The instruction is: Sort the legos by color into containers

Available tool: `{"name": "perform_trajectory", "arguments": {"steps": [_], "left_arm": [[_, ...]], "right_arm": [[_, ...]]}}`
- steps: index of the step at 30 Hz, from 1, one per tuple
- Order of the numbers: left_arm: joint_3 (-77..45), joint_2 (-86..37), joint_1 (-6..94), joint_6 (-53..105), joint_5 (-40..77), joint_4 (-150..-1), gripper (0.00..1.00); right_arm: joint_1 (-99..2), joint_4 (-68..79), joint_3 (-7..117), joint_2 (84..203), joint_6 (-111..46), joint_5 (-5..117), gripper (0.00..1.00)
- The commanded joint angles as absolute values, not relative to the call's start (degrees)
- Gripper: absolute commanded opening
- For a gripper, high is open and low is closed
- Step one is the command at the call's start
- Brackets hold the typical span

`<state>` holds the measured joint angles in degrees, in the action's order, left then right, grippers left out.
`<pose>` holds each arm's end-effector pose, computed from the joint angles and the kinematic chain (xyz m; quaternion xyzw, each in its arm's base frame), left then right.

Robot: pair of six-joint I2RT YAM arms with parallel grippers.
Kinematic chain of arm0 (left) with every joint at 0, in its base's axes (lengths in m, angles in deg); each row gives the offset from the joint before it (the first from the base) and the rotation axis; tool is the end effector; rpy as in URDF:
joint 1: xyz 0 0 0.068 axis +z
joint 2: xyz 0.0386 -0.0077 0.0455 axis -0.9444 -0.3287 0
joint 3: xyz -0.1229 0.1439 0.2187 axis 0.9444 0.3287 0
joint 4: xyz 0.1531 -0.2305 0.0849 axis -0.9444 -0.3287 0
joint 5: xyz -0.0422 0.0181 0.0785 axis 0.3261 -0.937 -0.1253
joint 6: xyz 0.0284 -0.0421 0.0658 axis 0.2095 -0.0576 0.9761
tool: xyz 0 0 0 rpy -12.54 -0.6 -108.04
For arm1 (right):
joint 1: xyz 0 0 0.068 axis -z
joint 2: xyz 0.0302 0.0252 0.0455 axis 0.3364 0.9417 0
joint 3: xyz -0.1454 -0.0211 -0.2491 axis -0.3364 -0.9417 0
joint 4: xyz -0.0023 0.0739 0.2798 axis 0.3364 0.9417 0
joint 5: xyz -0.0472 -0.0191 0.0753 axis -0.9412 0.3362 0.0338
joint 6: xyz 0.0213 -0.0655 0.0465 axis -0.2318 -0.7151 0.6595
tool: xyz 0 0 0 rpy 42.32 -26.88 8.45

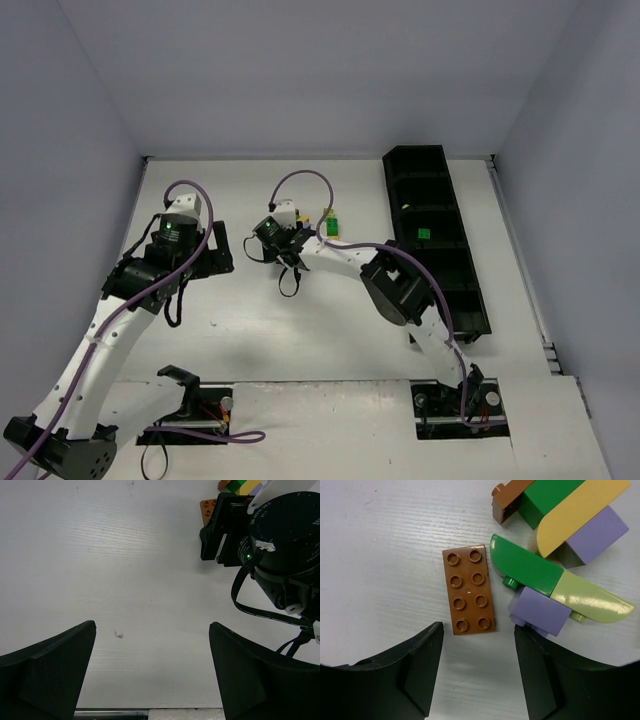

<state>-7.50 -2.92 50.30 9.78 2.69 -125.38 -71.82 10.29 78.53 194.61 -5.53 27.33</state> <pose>0.2193 -0.0717 0.3571 -0.0890 0.8928 -0.1258 0.4232 0.3783 0.4440 0.1354 -0.0595 0.8860 0.1708 0.4269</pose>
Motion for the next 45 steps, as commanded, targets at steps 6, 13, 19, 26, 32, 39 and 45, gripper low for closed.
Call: {"name": "perform_trajectory", "arguments": {"steps": [6,13,19,26,32,39,45], "left_arm": [[-7.43,-2.32,50.68,9.12,1.43,-125.18,0.88],[-7.08,-1.7,50.68,8.94,1.43,-125.18,0.88],[-7.08,-1.7,50.68,8.77,1.35,-125.1,0.88],[-7.26,-1.88,50.68,8.68,1.08,-124.66,0.88],[-6.64,-2.14,50.68,7.62,2.31,-122.81,0.88],[-6.55,-3.19,50.77,6.66,3.45,-120.26,0.88],[-6.47,-5.13,50.77,5.07,3.89,-117.55,0.88]], "right_arm": [[-70.46,10.95,81.33,197.74,-12.21,30.51,0.53],[-70.63,9.8,82.21,198.88,-15.46,33.77,0.36],[-70.81,8.48,81.95,196.43,-18.19,33.42,0.0],[-68.79,5.67,82.82,185.11,-23.28,27.64,0.0],[-58.61,5.58,80.98,177.71,-23.73,25.43,0.0],[-44.81,5.49,78.34,174.62,-23.82,24.89,0.0],[-34.78,4.36,81.06,177.87,-22.5,29.02,0.0]]}}
